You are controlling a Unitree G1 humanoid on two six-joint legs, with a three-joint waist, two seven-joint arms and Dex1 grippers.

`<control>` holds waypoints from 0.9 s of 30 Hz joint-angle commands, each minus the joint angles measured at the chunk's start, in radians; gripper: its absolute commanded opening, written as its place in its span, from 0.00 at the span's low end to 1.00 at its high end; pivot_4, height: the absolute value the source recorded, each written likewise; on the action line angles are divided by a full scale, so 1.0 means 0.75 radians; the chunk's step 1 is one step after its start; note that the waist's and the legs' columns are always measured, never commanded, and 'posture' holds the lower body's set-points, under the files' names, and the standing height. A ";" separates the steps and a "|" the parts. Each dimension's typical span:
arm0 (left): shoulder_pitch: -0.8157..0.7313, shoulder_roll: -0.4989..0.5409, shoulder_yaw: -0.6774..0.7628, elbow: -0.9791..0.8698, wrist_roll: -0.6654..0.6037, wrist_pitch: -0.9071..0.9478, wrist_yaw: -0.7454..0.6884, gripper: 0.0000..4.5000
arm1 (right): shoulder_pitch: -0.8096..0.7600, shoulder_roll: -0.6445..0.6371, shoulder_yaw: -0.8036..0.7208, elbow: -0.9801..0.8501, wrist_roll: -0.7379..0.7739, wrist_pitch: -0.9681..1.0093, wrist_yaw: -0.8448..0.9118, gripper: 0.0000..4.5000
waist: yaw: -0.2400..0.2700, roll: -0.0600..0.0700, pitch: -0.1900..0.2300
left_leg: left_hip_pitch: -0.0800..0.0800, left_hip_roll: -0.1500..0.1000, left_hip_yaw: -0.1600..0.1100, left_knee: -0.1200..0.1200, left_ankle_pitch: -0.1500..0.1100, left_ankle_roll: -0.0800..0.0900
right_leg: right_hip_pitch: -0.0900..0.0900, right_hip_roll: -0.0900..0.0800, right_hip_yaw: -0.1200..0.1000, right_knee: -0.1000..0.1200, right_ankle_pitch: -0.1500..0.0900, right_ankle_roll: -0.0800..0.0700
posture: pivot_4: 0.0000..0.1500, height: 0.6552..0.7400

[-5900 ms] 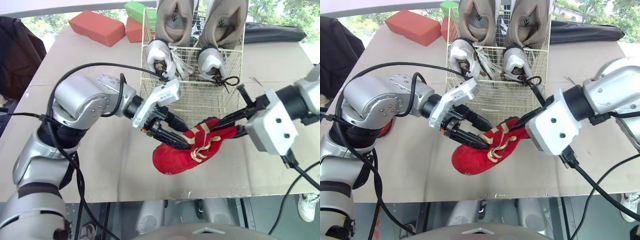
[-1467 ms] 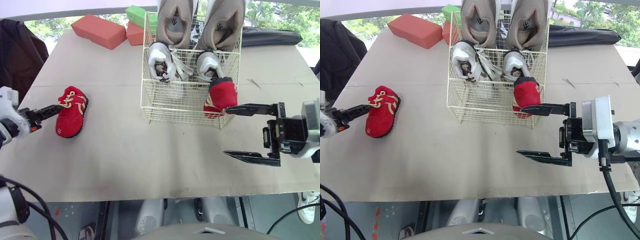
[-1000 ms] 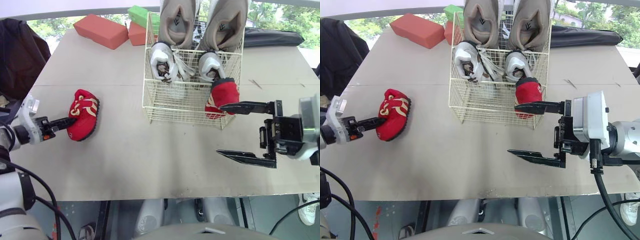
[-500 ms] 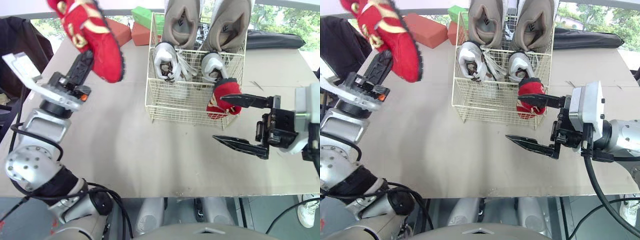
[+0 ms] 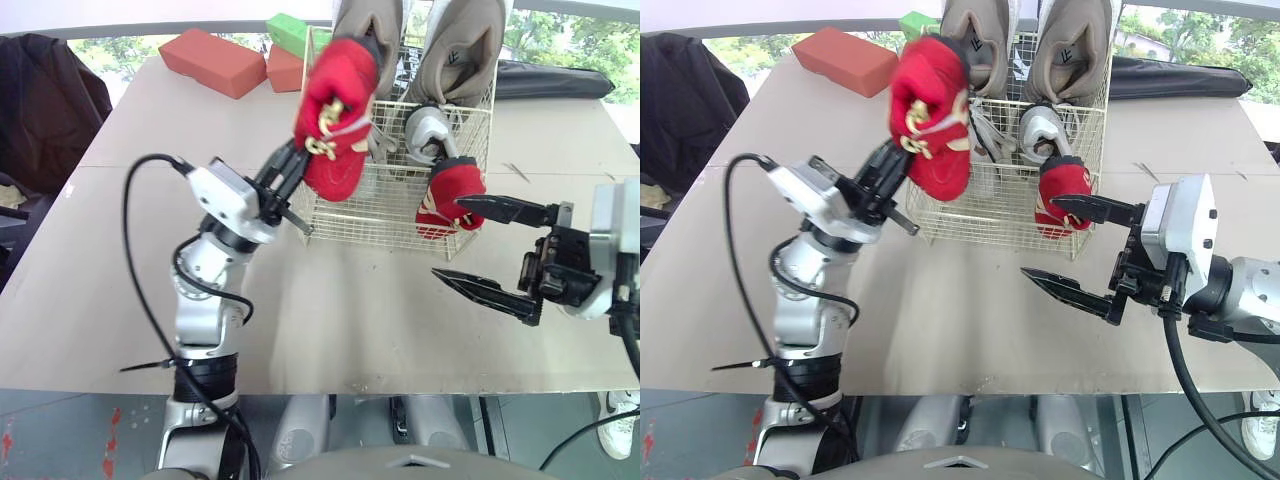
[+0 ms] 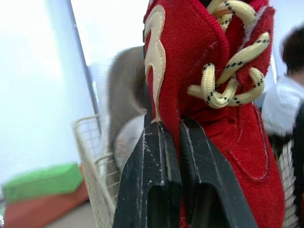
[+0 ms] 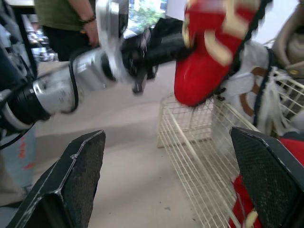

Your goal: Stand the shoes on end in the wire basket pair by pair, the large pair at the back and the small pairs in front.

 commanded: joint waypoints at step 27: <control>0.537 0.536 0.023 -0.527 -0.766 0.719 -0.100 0.86 | 0.530 0.055 -0.302 0.029 -0.159 -0.085 0.225 0.90 | -0.005 0.003 -0.003 | 0.003 0.005 -0.009 0.002 0.000 0.000 | 0.004 0.004 -0.001 0.001 0.000 0.000 | 1.00 1.00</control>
